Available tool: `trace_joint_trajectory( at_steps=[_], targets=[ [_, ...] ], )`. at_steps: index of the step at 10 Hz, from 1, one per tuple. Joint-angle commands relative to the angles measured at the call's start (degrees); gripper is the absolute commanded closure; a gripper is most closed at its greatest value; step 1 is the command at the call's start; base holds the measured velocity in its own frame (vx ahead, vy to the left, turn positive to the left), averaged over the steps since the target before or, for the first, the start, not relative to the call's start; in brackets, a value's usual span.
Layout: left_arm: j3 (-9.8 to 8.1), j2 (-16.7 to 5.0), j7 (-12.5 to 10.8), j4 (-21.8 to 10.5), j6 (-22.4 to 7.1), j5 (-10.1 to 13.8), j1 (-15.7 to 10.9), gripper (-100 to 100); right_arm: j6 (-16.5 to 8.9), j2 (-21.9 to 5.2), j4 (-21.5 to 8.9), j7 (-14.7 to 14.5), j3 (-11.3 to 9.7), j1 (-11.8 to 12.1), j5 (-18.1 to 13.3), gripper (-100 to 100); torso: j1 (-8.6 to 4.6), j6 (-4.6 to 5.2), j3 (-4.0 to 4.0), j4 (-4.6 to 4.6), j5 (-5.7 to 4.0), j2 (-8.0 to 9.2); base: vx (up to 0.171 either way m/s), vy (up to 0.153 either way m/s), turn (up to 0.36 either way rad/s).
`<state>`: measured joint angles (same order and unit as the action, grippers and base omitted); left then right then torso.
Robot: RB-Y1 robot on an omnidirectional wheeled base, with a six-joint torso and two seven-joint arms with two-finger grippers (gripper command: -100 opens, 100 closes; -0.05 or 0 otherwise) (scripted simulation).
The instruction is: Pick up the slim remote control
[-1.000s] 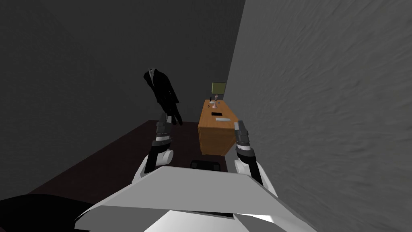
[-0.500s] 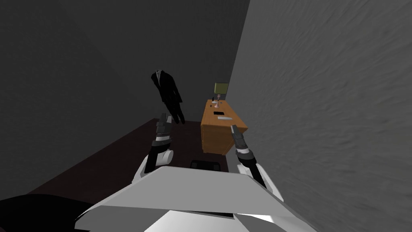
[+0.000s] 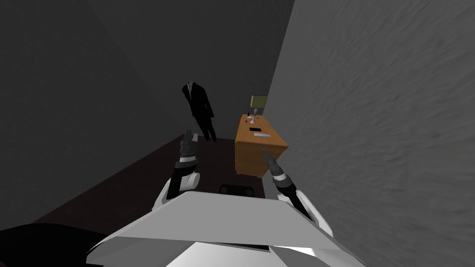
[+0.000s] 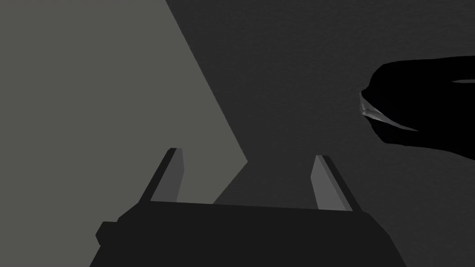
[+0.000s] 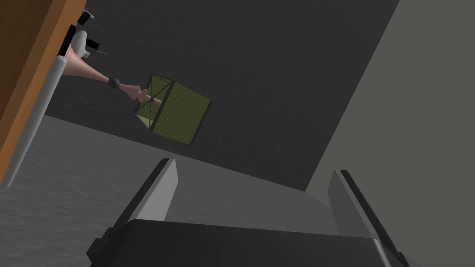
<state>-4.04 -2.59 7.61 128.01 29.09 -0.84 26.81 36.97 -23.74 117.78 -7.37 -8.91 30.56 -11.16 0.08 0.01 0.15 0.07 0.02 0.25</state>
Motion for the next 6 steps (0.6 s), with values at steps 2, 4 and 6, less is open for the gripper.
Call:
trace_joint_trajectory(
  at_steps=[2, 4, 6],
  targets=[
    [0.00, 0.0, 0.0, 0.0, 0.0, 0.0, 0.0, 0, 1.0, -3.7, -2.4, -0.1, -0.4, 0.0, -1.1, -100, -0.05, -0.01, -0.01, -0.01, -0.01, -0.01, -0.057, 0.015, 0.081],
    [0.00, 0.0, 0.0, 0.0, 0.0, 0.0, 0.0, 0, 1.6, -6.9, -4.4, -0.2, -0.6, 0.0, -2.1, -100, -0.02, -0.02, 0.00, 0.00, -0.01, 0.00, -0.065, 0.036, 0.094],
    [0.00, 0.0, 0.0, 0.0, 0.0, 0.0, 0.0, 0, 2.3, -10.4, -6.5, -0.2, -0.7, -0.2, -3.1, -100, -0.01, -0.01, 0.00, 0.00, -0.01, 0.01, -0.062, 0.031, 0.085]
  ],
)
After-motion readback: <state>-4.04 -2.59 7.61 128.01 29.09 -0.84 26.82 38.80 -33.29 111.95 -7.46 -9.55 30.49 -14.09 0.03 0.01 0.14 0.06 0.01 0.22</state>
